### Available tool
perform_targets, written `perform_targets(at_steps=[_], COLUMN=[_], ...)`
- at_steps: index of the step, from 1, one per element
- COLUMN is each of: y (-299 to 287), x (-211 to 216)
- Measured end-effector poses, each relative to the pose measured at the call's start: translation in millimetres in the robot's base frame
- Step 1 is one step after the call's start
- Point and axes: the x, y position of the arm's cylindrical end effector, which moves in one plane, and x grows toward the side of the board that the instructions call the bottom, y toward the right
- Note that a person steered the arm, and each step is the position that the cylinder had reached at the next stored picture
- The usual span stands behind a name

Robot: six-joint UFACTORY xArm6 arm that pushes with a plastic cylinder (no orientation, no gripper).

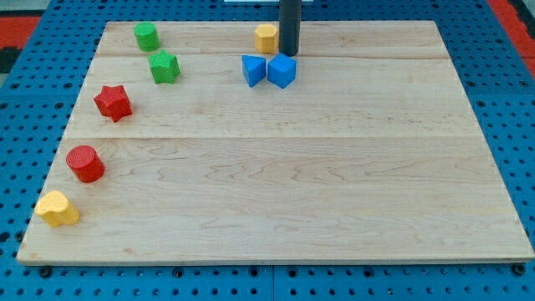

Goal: Move the yellow heart towards the right

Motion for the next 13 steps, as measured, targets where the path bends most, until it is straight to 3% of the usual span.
perform_targets(at_steps=[2,4,5,6,7,8,9,11,12,13], y=[-25,-31,-8,96,55,-19,-76,-338,-322,-241], x=[19,12,20,83,214,312,353,327,301,300])
